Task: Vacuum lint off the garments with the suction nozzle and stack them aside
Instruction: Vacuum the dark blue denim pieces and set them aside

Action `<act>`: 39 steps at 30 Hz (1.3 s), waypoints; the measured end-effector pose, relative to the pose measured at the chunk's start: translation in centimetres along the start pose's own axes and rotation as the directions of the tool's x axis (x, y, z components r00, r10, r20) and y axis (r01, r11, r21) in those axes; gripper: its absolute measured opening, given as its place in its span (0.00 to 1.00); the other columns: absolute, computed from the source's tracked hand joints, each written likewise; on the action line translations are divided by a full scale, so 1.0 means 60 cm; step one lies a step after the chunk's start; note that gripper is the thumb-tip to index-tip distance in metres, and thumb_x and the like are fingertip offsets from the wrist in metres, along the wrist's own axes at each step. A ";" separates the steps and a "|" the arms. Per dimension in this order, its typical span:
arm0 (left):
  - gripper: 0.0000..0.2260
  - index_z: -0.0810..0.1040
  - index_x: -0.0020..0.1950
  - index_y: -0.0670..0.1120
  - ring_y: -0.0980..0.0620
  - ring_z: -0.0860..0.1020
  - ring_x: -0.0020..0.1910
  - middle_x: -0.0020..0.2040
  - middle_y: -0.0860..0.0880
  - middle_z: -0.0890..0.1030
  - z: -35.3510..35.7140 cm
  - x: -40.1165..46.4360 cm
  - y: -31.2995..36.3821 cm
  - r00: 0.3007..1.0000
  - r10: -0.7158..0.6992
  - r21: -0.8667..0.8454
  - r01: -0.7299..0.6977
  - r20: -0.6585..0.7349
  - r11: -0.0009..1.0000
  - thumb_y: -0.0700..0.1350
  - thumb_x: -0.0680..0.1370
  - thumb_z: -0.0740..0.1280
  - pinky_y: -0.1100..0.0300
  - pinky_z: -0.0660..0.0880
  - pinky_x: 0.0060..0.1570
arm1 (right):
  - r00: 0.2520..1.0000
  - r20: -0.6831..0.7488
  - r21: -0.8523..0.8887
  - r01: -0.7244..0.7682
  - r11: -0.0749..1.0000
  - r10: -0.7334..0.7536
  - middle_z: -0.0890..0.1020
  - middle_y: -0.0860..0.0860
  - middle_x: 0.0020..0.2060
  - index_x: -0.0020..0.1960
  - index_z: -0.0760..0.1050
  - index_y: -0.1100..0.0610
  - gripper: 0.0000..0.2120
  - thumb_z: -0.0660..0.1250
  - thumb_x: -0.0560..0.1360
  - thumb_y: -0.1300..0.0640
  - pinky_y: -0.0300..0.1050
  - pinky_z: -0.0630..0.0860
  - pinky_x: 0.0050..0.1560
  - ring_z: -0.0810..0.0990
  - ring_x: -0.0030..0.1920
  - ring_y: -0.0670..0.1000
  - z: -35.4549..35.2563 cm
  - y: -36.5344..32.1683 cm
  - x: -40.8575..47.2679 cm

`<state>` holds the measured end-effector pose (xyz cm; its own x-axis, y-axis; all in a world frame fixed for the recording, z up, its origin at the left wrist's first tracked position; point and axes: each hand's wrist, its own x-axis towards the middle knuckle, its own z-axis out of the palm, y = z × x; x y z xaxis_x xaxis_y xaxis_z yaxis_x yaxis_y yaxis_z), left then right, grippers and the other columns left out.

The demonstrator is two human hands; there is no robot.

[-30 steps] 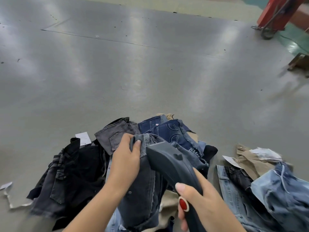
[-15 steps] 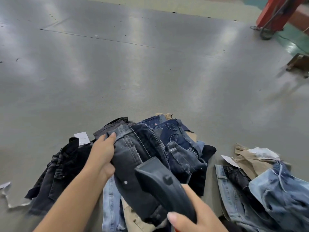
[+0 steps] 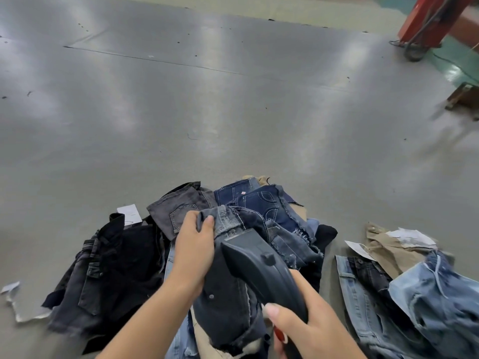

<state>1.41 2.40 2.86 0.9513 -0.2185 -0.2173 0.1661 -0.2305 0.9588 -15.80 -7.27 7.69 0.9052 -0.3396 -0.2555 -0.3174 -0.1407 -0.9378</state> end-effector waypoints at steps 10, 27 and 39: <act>0.06 0.69 0.44 0.47 0.53 0.69 0.36 0.37 0.46 0.74 0.017 -0.037 -0.036 0.973 0.183 0.180 -0.207 0.138 0.962 0.42 0.81 0.61 0.61 0.66 0.37 | 0.998 -0.062 0.434 0.047 0.900 -0.022 0.76 0.64 0.25 0.51 0.79 0.43 0.19 0.71 0.59 0.49 0.46 0.74 0.26 0.75 0.23 0.59 -0.016 -0.023 -0.003; 0.11 0.74 0.48 0.52 0.63 0.75 0.43 0.44 0.54 0.77 0.025 -0.078 -0.008 0.883 0.375 0.091 -0.414 0.282 0.906 0.35 0.77 0.65 0.71 0.70 0.45 | 0.947 -0.200 0.599 -0.086 0.796 0.253 0.76 0.61 0.28 0.53 0.77 0.62 0.29 0.74 0.57 0.46 0.46 0.73 0.26 0.74 0.24 0.57 -0.046 -0.001 0.030; 0.25 0.60 0.62 0.61 0.68 0.66 0.68 0.68 0.66 0.67 0.019 -0.080 -0.058 0.615 0.213 0.056 -0.388 0.759 0.920 0.43 0.69 0.63 0.67 0.65 0.66 | 0.968 -0.085 0.652 -0.125 0.748 0.236 0.76 0.62 0.24 0.37 0.81 0.59 0.19 0.72 0.53 0.46 0.42 0.72 0.23 0.72 0.19 0.55 -0.056 -0.009 0.021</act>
<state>-4.02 3.16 0.37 0.4237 -0.9032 -0.0685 -0.2310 -0.1808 0.9560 -15.46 -10.76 8.70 0.7774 -0.4408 -0.4488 -0.1663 0.5440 -0.8224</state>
